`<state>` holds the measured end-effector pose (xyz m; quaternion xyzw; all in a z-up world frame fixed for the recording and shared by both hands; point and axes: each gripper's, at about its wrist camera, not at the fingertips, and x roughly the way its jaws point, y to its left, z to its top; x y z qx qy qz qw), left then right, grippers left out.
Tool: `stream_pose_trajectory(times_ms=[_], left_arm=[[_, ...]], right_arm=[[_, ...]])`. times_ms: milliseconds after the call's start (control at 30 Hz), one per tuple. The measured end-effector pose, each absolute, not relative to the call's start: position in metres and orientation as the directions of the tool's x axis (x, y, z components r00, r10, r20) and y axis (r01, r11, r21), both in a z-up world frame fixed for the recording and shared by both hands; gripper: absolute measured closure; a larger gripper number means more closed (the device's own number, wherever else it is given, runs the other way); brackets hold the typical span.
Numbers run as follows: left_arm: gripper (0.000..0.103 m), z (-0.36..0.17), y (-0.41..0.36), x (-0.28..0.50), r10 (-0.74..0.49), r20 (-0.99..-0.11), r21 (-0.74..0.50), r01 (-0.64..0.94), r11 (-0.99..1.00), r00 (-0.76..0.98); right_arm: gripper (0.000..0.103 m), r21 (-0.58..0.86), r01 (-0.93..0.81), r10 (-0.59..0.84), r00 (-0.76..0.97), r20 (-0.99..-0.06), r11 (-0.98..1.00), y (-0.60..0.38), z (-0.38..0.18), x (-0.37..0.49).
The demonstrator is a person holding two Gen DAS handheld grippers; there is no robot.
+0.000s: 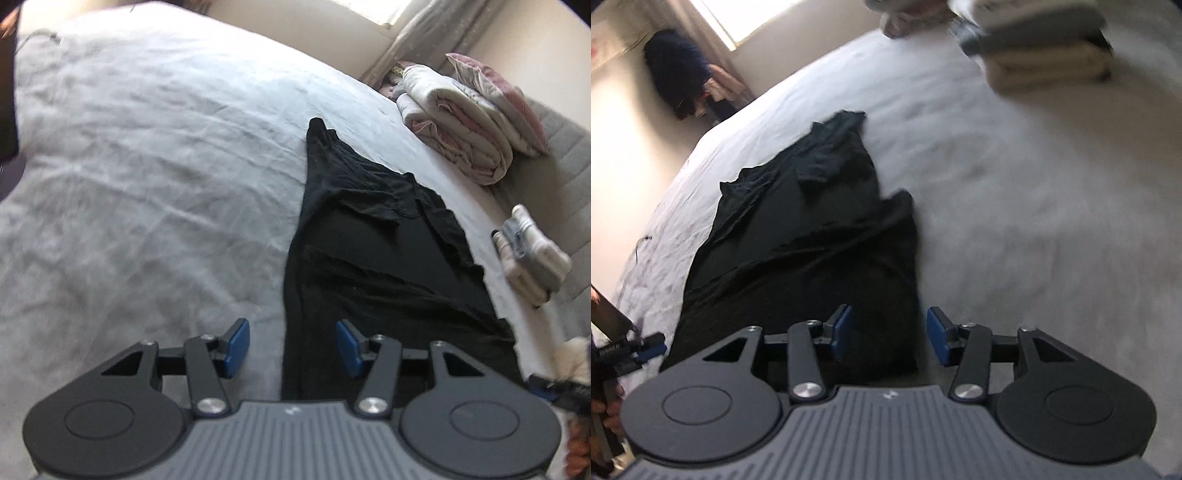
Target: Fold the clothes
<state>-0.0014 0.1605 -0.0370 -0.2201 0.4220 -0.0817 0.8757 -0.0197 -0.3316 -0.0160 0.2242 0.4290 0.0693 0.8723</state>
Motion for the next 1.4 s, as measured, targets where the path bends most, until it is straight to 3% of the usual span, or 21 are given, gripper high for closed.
stream_pose_trajectory(times_ms=[400,533,1067,1400], left_arm=[[0.047,-0.05,0.184,-0.02,-0.523,-0.701,-0.631,-0.08,0.772,0.485],[0.048,-0.057,0.182,-0.022,-0.538,-0.69,-0.657,-0.108,0.746,0.483],[0.049,-0.038,0.109,-0.025,-0.214,-0.816,-0.226,0.045,0.973,0.537],[0.049,-0.038,0.101,-0.026,-0.188,-0.821,-0.173,0.079,0.982,0.539]], right_arm=[[0.054,0.657,0.185,0.45,0.592,-0.668,0.731,-0.359,-0.027,-0.042],[0.054,0.693,0.197,0.487,0.581,-0.653,0.694,-0.358,-0.033,-0.044],[0.054,0.677,0.196,0.454,0.608,-0.651,0.709,-0.351,-0.039,-0.043],[0.053,0.664,0.195,0.438,0.614,-0.657,0.722,-0.347,-0.039,-0.043]])
